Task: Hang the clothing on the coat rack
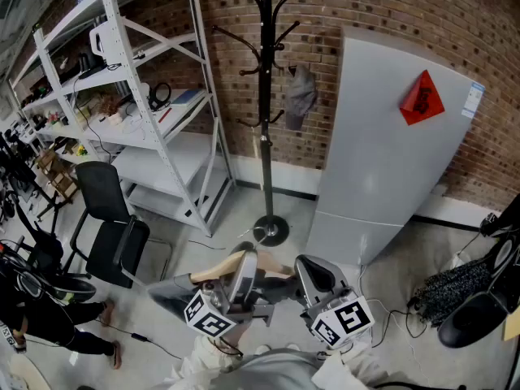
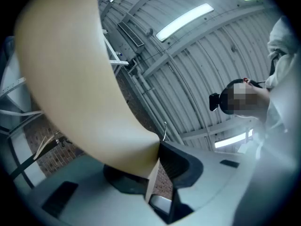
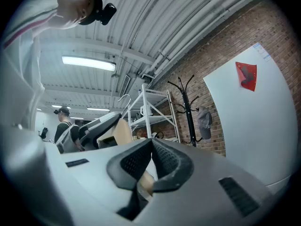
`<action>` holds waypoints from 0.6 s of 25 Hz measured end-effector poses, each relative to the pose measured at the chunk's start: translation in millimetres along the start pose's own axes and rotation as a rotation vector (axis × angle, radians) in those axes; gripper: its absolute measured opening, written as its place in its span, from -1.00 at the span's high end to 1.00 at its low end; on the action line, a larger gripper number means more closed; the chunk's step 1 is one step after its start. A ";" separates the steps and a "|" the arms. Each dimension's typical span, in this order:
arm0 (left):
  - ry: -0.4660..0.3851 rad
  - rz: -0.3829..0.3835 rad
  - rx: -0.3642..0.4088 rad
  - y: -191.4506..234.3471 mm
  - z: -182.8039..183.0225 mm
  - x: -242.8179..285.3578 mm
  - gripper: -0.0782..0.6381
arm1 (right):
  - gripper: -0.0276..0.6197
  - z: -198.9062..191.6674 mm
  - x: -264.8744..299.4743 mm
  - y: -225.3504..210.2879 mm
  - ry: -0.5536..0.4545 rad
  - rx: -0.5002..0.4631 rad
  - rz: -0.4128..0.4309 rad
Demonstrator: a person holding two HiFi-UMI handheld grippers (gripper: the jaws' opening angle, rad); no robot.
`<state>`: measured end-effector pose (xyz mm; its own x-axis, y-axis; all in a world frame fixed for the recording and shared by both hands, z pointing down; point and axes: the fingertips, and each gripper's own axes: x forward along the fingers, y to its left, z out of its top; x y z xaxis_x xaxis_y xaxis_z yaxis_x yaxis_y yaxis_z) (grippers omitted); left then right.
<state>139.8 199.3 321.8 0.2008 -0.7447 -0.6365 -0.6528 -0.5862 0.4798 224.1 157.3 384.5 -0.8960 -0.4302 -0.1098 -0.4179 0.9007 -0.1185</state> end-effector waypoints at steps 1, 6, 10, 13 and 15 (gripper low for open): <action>-0.001 0.001 -0.002 -0.2 -2.0 1.0 0.52 | 0.84 0.2 -1.0 -1.7 0.000 0.001 0.000; -0.003 0.010 -0.003 -0.7 -15.0 6.6 0.52 | 0.84 -1.0 -6.7 -12.8 -0.002 0.014 0.010; -0.002 0.019 0.013 -2.9 -25.4 13.4 0.52 | 0.84 -0.8 -10.2 -21.8 -0.001 0.022 0.031; -0.004 0.020 0.031 -7.8 -32.3 18.6 0.52 | 0.84 0.1 -13.2 -28.7 -0.005 0.029 0.049; -0.008 0.025 0.044 -10.3 -35.8 20.5 0.52 | 0.84 -1.1 -15.3 -32.5 -0.003 0.038 0.061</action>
<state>176.8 178.7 325.4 0.1785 -0.7563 -0.6294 -0.6891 -0.5527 0.4687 251.2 134.6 391.1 -0.9192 -0.3750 -0.1206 -0.3567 0.9223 -0.1490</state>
